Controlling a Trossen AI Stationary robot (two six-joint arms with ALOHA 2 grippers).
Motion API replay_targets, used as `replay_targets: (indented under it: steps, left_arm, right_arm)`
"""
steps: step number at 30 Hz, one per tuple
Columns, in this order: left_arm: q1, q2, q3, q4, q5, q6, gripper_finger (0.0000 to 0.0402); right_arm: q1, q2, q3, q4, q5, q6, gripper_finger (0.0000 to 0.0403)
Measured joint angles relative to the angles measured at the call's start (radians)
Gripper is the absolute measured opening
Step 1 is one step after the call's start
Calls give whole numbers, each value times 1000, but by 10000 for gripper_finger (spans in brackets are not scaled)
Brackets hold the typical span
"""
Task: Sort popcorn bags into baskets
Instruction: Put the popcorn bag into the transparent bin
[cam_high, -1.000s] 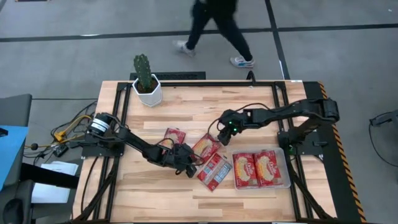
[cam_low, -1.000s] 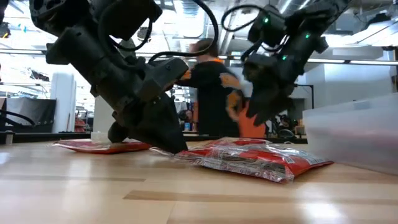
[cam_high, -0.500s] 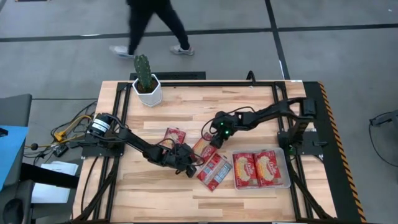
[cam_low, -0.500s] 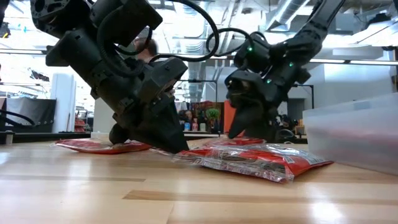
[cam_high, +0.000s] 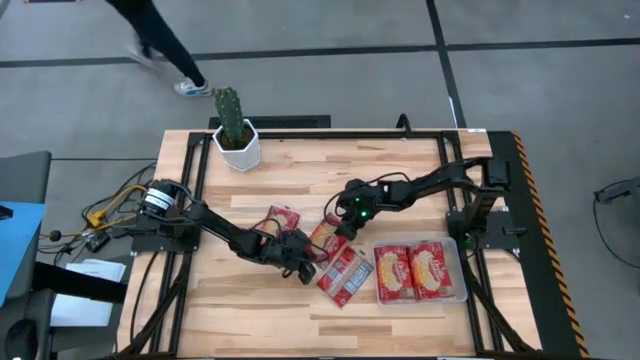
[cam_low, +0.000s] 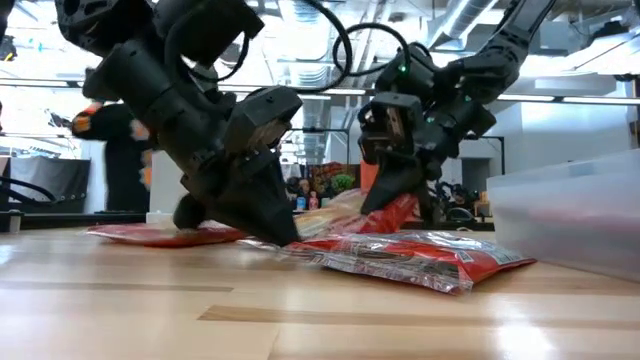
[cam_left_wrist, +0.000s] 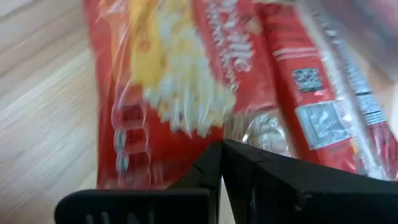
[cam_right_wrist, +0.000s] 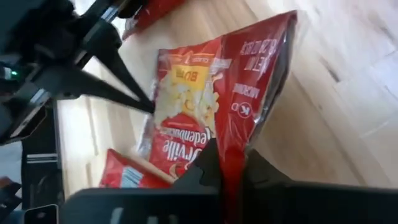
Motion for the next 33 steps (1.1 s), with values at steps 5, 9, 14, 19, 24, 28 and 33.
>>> replay_targets:
  steps: [5, 9, 14, 19, 24, 28, 33]
  left_arm:
    - [6, -108, -3, -35, 31, 7, 0]
    - [6, -218, -1, -96, 48, 19, 0]
    - [1, -356, -1, -150, 9, 63, 0]
    - [-7, -440, 1, -170, -82, 115, 0]
    - [-7, -454, 1, -189, -101, 134, 0]
    - [-7, -453, 1, -207, -97, 124, 0]
    - [-7, -453, 1, -214, -93, 119, 0]
  right_arm:
    - [-50, -88, 0, -18, -26, 0, 32]
    - [-96, -221, 0, -153, -104, -60, 18]
    - [-99, -455, 1, -463, -167, -230, 18]
    - [-25, -650, 1, -817, -153, -343, 33]
    - [122, -742, 0, -1048, -40, -361, 28]
    - [221, -750, 0, -1083, 39, -351, 32]
    - [294, -687, 0, -1074, 70, -342, 44]
